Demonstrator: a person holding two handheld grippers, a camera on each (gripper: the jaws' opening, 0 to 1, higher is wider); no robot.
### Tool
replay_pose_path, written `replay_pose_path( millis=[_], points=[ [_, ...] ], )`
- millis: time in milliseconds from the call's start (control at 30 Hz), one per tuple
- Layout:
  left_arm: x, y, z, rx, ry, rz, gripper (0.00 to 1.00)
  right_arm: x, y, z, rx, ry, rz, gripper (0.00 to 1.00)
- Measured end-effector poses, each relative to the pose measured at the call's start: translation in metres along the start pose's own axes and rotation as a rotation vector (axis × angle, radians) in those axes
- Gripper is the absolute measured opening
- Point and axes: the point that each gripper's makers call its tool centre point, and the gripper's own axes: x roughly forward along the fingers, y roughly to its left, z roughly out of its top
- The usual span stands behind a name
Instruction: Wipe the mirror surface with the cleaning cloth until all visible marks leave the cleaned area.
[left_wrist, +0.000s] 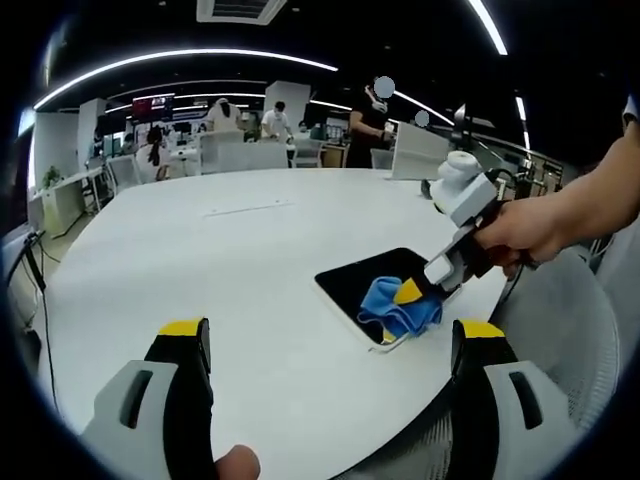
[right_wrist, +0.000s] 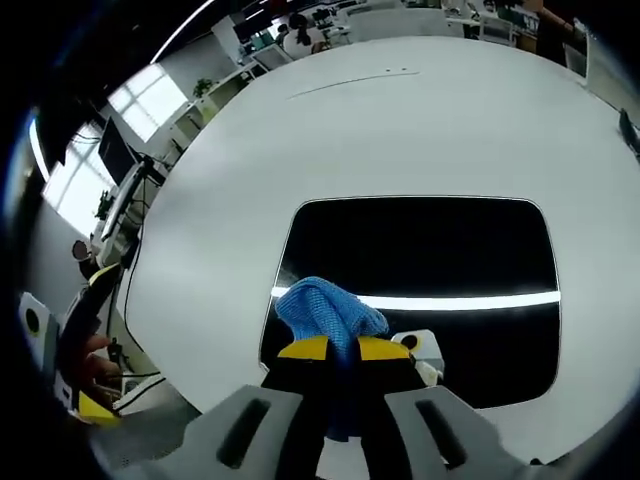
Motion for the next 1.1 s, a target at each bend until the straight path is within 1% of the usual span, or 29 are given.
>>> replay_pose_path(
  millis=[233, 467, 600, 800, 1100],
  points=[
    [0.000, -0.001, 0.000, 0.006, 0.004, -0.001, 0.99, -0.004, 0.002, -0.009, -0.003, -0.001, 0.008, 0.03],
    [0.000, -0.004, -0.002, 0.007, 0.011, -0.006, 0.99, -0.006, 0.003, -0.014, -0.004, -0.003, 0.010, 0.03],
    [-0.001, -0.002, -0.004, 0.012, 0.019, 0.001, 0.99, -0.007, 0.004, -0.018, -0.001, 0.003, 0.011, 0.03],
    [-0.001, -0.001, -0.003, 0.002, 0.014, -0.001, 0.99, -0.010, 0.008, -0.025, -0.004, 0.019, 0.024, 0.03],
    [-0.001, 0.000, -0.002, -0.008, 0.007, 0.007, 0.99, -0.010, 0.006, -0.024, 0.000, 0.025, 0.032, 0.03]
  ],
)
